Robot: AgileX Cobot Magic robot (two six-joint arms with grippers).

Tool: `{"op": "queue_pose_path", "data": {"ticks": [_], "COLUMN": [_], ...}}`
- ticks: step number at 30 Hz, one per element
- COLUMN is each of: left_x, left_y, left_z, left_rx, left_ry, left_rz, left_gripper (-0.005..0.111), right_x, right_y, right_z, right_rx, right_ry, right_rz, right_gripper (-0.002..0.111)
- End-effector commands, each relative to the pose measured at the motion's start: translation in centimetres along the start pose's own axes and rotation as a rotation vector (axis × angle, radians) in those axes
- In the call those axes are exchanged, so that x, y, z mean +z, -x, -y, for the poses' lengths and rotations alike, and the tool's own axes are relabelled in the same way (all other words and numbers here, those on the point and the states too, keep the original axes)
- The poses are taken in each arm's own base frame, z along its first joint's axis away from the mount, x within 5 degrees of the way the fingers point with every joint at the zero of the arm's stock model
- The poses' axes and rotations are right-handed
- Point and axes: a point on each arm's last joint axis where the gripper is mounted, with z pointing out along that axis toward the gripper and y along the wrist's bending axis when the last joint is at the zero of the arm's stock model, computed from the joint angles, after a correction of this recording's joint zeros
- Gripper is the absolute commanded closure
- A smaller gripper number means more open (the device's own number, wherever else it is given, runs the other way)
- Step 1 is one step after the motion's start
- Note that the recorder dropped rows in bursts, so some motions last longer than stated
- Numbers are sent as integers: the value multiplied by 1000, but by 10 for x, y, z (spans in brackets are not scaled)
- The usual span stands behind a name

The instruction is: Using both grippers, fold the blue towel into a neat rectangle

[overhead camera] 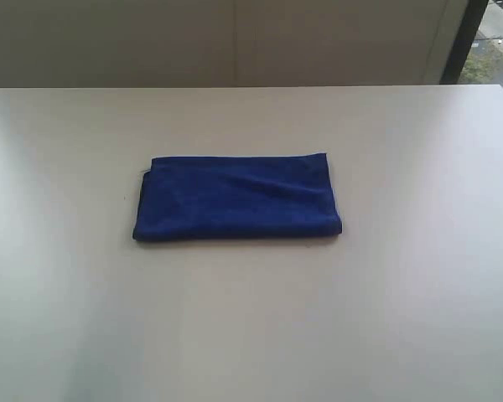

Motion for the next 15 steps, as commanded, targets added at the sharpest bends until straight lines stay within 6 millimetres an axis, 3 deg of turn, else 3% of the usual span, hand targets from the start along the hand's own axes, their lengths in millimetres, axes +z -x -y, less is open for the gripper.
{"op": "queue_pose_path", "data": {"ticks": [1,15], "left_x": [0,-7], "left_y": [-2,-3], "left_z": [1,3], "left_rx": [-6,6], "left_ry": [-8,-17], "left_rz": [-9,27], "left_gripper": [107,107], "right_x": [0,0], "right_y": [0,0], "right_z": [1,1], "right_rx": [-14,-14], "right_ry": [-8,-8], "right_rz": [16,16], "right_gripper": [108,108]}}
